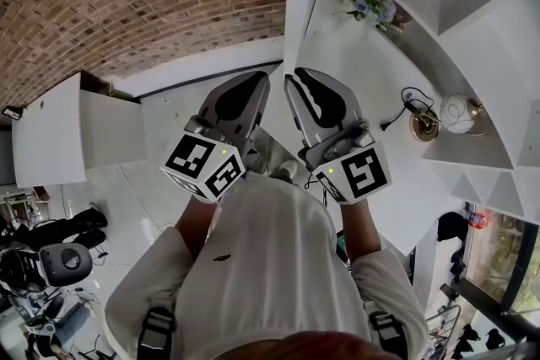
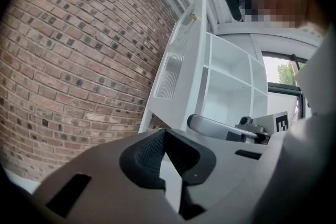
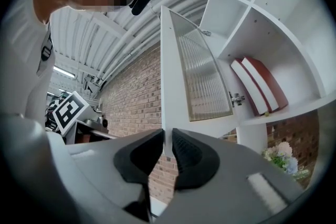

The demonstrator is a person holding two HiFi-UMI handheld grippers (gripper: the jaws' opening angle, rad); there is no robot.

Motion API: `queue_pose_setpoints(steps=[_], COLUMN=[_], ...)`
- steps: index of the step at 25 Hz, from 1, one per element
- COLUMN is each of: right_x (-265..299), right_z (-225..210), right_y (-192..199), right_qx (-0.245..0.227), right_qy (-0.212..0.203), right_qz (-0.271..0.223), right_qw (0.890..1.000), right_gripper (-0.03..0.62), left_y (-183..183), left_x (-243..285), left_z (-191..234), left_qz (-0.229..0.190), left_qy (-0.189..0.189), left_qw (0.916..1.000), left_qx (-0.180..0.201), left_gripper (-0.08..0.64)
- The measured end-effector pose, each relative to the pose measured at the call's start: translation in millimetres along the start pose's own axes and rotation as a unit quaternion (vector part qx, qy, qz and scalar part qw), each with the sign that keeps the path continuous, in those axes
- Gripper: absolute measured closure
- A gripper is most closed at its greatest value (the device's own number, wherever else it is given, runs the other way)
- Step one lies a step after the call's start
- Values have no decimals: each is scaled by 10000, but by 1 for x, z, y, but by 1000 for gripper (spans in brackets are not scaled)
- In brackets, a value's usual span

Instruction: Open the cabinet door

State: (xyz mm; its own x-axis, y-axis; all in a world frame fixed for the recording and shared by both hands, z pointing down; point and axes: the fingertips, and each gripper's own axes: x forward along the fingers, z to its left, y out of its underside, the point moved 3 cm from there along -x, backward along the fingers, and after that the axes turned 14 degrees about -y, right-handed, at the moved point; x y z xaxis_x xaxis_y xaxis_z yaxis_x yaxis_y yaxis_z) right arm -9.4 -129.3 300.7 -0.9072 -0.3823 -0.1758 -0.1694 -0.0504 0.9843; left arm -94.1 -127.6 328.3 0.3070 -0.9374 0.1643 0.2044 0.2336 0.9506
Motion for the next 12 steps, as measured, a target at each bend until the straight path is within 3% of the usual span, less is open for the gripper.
queue_pose_setpoints(steps=[12], right_x=[24], right_z=[4], right_y=[4], right_qx=[80], right_qy=[-60], right_qz=[9], right_qw=[9999], right_gripper=[534], left_y=[-6], left_x=[-7], left_z=[20], left_qz=[-29], left_qy=[-70], left_qw=[10000], left_qx=[-58], left_gripper=[552])
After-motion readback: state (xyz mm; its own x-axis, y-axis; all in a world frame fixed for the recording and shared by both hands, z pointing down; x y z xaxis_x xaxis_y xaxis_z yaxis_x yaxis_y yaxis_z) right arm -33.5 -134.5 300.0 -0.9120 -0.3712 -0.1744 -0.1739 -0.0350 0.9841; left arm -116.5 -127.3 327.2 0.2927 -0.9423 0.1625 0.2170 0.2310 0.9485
